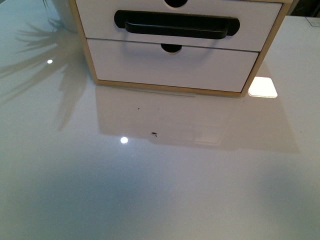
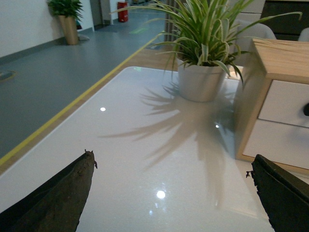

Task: Pull drawer

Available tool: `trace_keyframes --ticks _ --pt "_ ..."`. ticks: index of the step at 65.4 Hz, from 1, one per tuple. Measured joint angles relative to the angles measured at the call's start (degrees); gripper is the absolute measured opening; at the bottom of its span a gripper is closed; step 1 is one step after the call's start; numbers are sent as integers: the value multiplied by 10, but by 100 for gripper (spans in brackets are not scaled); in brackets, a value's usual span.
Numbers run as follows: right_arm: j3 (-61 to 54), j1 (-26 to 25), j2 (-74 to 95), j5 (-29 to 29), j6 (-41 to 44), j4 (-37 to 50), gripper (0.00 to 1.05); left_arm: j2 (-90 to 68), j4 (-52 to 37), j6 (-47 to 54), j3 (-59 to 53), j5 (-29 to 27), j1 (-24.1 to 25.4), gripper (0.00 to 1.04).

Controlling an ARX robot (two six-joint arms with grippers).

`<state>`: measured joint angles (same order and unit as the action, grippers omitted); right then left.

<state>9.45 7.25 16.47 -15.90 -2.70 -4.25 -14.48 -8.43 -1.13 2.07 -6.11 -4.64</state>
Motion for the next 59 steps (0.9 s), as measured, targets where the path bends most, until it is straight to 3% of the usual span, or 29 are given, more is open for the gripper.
trace_keyframes --ticks 10,16,28,42,59 --pt "93 -8 157 127 89 24 96 -220 -158 83 55 183 22 97" --pt "142 -2 237 172 146 24 96 -332 -184 139 105 260 16 97" --pt "259 30 406 260 273 -18 96 -538 -73 320 264 387 -36 97" --pt "338 71 506 291 347 -56 96 -655 75 447 421 431 -75 97" --pt "412 88 605 325 391 -65 96 -760 168 519 564 432 -110 97"
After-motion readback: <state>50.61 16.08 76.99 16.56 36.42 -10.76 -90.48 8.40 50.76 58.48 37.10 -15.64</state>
